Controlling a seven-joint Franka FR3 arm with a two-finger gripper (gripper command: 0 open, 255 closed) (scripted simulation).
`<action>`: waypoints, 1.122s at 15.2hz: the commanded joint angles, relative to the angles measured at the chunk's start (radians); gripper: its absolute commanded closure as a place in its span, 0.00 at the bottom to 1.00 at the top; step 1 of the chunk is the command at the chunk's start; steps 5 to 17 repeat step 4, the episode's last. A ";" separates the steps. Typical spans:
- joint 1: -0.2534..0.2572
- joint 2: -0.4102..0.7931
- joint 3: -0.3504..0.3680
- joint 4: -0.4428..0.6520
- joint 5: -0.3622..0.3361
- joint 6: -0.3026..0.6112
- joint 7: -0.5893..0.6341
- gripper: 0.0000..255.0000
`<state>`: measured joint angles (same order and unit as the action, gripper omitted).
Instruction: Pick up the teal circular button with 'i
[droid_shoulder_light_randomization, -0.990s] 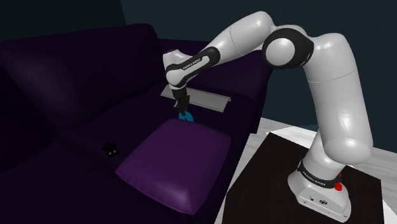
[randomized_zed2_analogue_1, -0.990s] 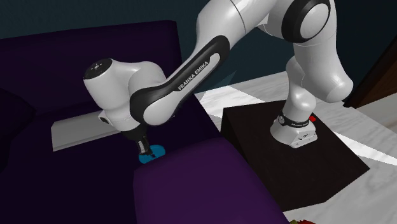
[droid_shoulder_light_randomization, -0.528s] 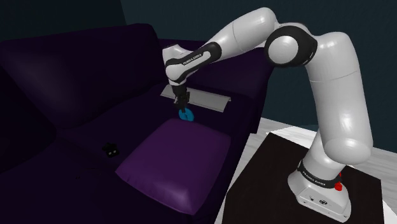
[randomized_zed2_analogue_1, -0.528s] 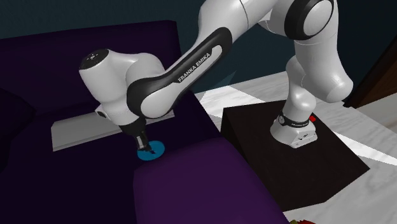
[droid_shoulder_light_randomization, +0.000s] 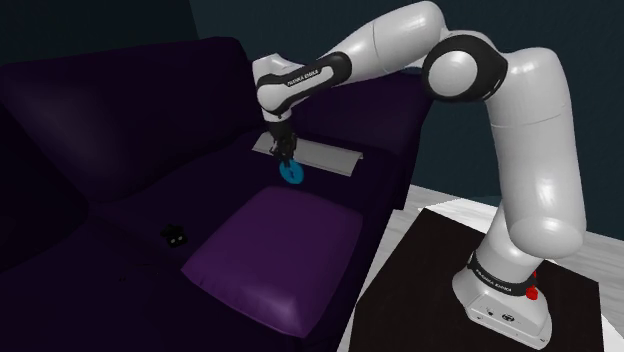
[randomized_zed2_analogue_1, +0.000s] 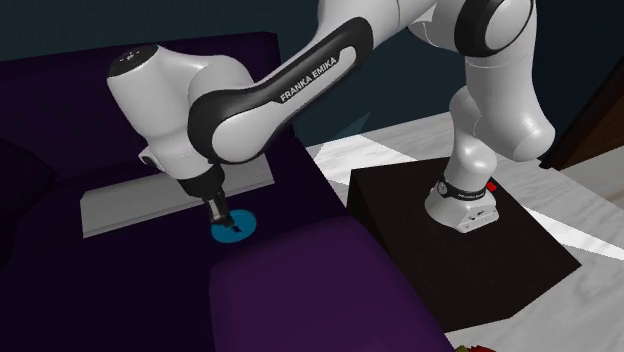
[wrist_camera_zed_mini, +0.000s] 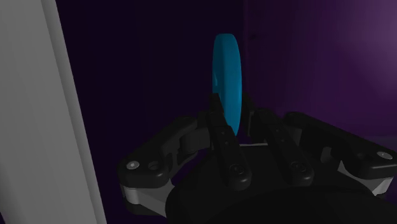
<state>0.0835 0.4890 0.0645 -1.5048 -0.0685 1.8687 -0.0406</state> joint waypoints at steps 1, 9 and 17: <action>-0.001 -0.009 0.000 0.013 0.001 -0.022 -0.002 1.00; -0.001 -0.013 0.000 0.023 0.001 -0.036 -0.003 1.00; -0.001 -0.013 0.000 0.023 0.001 -0.036 -0.003 1.00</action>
